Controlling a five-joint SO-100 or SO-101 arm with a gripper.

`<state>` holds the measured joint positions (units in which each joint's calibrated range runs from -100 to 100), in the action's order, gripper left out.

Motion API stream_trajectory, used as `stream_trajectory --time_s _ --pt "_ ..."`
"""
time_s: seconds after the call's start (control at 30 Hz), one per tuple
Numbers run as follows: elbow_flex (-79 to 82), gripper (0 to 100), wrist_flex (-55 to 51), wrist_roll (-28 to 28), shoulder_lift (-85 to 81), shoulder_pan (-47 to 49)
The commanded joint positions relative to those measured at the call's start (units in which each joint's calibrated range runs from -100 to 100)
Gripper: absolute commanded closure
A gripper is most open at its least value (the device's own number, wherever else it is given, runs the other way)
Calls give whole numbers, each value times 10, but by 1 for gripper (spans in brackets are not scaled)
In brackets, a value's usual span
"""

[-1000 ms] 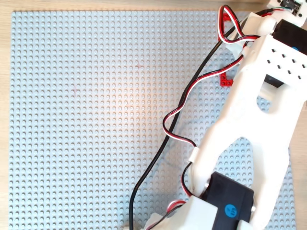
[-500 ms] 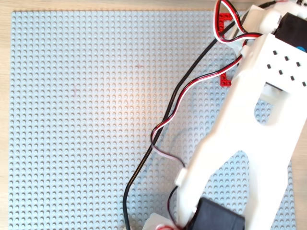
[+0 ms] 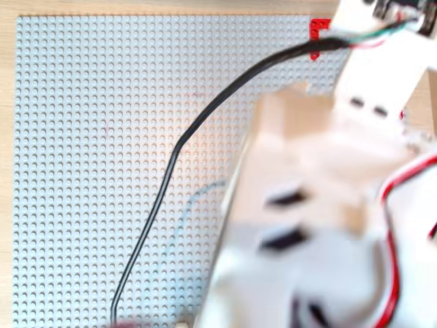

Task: Grab the Lego and store it in red box

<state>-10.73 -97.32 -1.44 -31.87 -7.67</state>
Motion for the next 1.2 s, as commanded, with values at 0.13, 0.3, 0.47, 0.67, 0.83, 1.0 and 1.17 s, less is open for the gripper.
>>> stream_trajectory --time_s 0.13,0.3,0.47,0.67,0.83,1.0,1.17 --pt "73 99 -18 0 -231 22" --pt "146 98 -16 -3 -395 22" --pt "220 98 -18 -3 -497 22" --pt "302 98 -18 -3 -612 22" --pt "336 98 -17 -4 -676 22" --pt "337 99 -17 -4 -674 18" --pt "345 98 -15 -4 -673 18"
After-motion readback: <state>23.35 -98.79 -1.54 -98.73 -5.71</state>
